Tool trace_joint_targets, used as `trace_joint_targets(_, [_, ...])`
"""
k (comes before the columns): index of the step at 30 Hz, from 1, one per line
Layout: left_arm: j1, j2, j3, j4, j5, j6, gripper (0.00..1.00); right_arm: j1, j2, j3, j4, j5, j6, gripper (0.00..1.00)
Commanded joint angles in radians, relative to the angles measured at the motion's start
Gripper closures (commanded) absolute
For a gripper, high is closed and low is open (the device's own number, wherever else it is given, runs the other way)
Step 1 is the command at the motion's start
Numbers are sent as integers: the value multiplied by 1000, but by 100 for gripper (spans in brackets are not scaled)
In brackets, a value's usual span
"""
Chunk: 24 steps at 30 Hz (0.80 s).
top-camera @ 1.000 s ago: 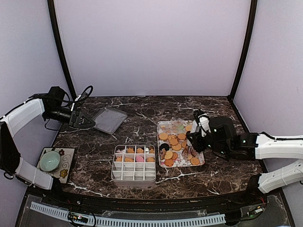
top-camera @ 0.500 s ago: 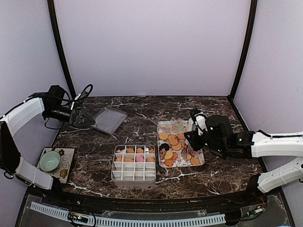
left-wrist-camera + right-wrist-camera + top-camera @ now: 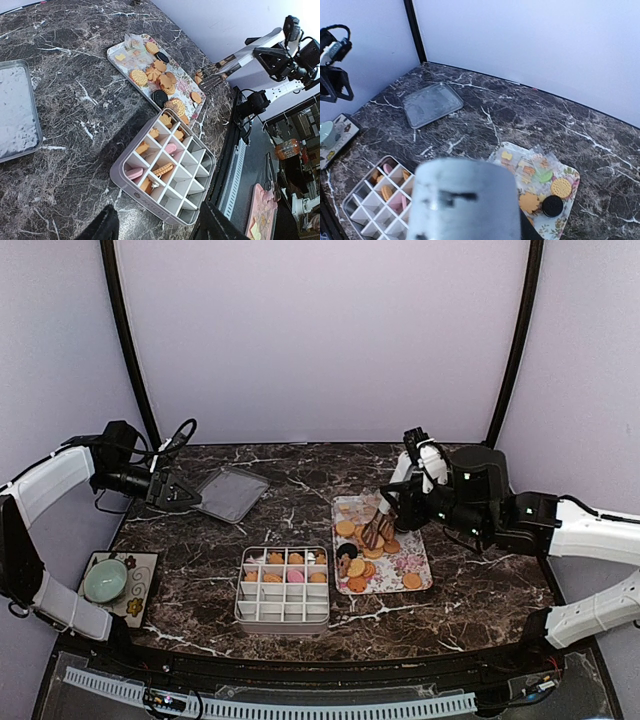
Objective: Pack the cookies
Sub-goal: Place the fake cookies in the empty pocket of the box.
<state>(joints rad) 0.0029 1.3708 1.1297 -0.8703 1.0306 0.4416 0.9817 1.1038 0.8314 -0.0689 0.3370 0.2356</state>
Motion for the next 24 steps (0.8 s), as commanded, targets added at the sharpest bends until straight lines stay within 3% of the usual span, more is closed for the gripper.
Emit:
trace_joint_targets(1, [6, -3, 12, -21, 10, 14, 44, 81, 54, 105, 80, -15, -24, 76])
trace_joint_targets(12, [11, -11, 12, -24, 2, 13, 44, 277, 450, 431, 193, -121, -80, 76])
trace_joint_targets(24, [15, -13, 17, -33, 4, 16, 44, 342, 695, 573, 258, -179, -91, 76])
